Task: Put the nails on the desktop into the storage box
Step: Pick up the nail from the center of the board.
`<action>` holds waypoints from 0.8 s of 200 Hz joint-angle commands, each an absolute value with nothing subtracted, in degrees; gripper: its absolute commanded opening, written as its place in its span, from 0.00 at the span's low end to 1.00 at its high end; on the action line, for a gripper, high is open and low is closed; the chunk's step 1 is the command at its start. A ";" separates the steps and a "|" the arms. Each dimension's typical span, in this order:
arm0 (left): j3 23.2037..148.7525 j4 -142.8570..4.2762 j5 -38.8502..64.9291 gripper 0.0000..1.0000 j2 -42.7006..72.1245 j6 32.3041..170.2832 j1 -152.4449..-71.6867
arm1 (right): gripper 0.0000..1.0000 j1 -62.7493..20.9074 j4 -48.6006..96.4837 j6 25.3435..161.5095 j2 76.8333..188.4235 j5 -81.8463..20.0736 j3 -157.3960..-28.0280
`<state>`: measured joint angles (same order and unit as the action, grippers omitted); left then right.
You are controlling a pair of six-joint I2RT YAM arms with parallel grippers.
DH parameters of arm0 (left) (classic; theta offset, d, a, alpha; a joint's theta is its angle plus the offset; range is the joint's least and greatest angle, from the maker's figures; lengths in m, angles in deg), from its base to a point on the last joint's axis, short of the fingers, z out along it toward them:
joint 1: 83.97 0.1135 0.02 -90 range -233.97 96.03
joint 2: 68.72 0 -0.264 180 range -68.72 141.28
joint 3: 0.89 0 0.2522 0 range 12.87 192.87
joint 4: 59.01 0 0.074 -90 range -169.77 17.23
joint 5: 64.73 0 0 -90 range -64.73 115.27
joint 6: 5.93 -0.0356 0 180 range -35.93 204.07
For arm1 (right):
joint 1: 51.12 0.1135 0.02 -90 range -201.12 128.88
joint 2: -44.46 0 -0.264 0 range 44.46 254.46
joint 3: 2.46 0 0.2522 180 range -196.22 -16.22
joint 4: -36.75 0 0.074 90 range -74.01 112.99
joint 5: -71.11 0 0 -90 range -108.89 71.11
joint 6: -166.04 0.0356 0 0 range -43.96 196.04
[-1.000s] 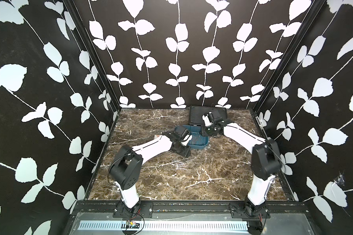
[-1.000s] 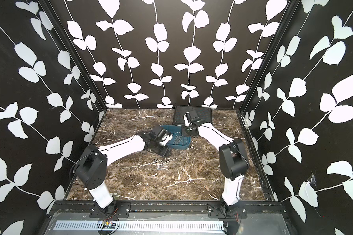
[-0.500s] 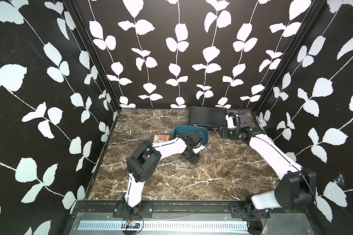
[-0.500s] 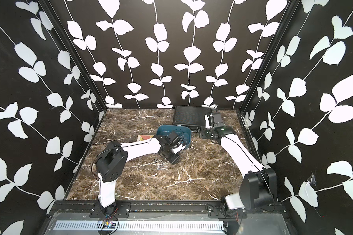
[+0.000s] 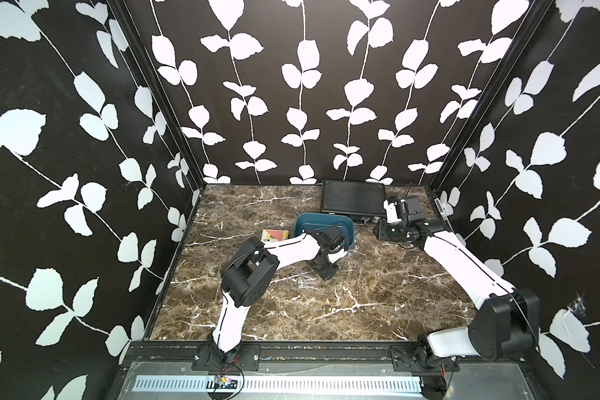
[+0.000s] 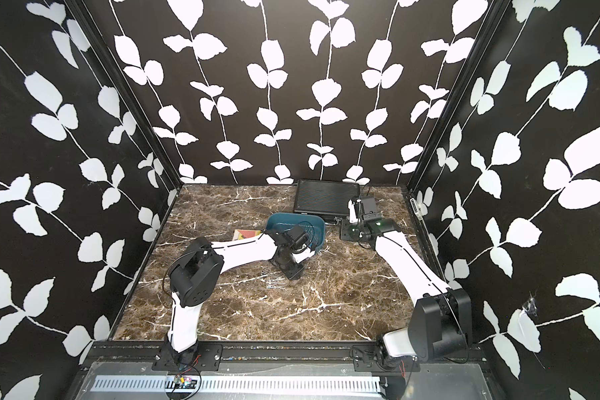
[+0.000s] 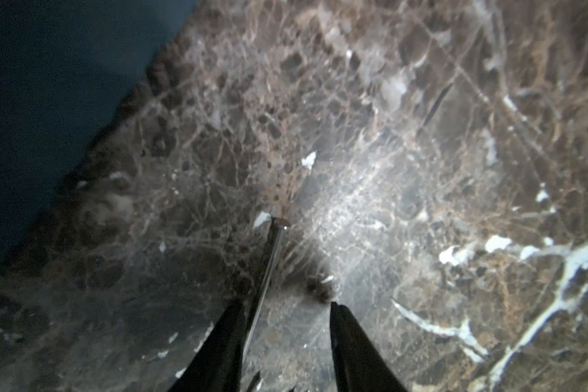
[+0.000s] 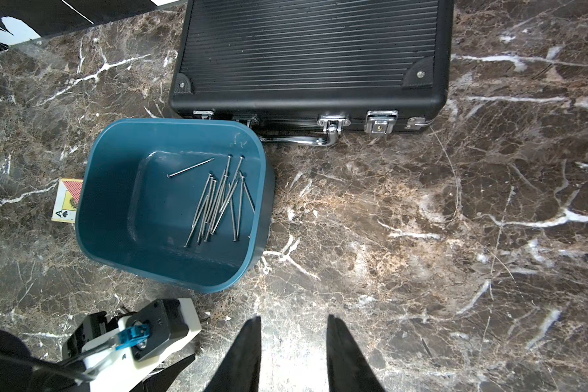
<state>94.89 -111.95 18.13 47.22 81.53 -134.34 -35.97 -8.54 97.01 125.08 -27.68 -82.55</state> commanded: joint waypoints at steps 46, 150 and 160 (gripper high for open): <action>94.39 -114.56 20.83 0.39 49.55 81.96 -136.29 | 0.35 -36.23 -6.26 96.70 124.84 -28.46 -81.89; 95.44 -116.35 21.73 0.00 51.35 82.36 -138.63 | 0.38 -36.26 -3.56 98.69 122.08 -27.41 -79.77; 95.75 -116.54 21.75 0.00 51.09 82.62 -138.63 | 0.49 -36.26 -3.21 99.19 121.90 -27.32 -79.68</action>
<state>96.23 -112.74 24.82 48.40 81.77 -137.35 -36.03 -5.81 98.00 123.53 -28.19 -81.08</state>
